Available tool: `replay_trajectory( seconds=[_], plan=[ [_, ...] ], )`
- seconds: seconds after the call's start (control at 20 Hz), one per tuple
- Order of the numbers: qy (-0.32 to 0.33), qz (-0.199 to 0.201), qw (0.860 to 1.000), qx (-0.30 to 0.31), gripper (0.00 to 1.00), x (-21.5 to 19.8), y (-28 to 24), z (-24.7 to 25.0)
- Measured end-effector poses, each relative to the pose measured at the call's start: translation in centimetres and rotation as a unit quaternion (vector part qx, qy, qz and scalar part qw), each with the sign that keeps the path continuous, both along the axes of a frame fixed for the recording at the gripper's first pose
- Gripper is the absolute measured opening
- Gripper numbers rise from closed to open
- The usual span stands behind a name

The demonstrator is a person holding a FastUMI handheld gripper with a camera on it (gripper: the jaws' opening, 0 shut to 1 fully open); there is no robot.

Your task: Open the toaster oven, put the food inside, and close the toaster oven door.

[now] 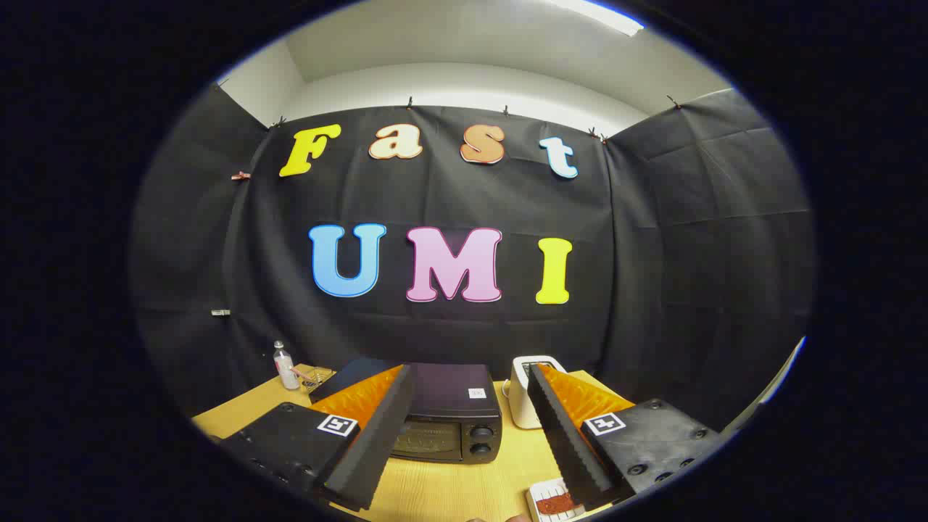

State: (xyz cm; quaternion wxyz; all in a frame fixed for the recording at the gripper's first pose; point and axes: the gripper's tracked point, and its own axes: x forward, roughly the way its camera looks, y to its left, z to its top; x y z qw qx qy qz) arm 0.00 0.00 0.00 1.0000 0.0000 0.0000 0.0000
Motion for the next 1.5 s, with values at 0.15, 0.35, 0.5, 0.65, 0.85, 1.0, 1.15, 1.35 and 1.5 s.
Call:
replay_trajectory(
  seconds=[0.15,0.35,0.5,0.65,0.85,1.0,1.15,1.35,1.5],
  plan=[
    [0.016,0.001,1.000,0.002,0.97,0.8,0.4,-1.2],
    [0.031,0.003,0.999,0.007,0.97,1.7,0.9,-2.2],
    [0.037,0.003,0.999,0.009,0.97,2.0,1.2,-2.6],
    [0.044,0.001,0.999,0.017,0.97,2.2,1.3,-3.2],
    [0.052,0.007,0.998,0.017,0.97,2.3,2.0,-3.8],
    [0.051,0.001,0.999,0.011,0.97,2.8,1.7,-3.9],
    [0.061,-0.006,0.998,0.021,0.97,3.3,1.5,-4.5],
    [0.074,-0.010,0.997,0.013,0.97,4.0,1.3,-5.5],
    [0.080,-0.007,0.997,0.021,0.97,5.0,1.9,-5.8]
  ],
)
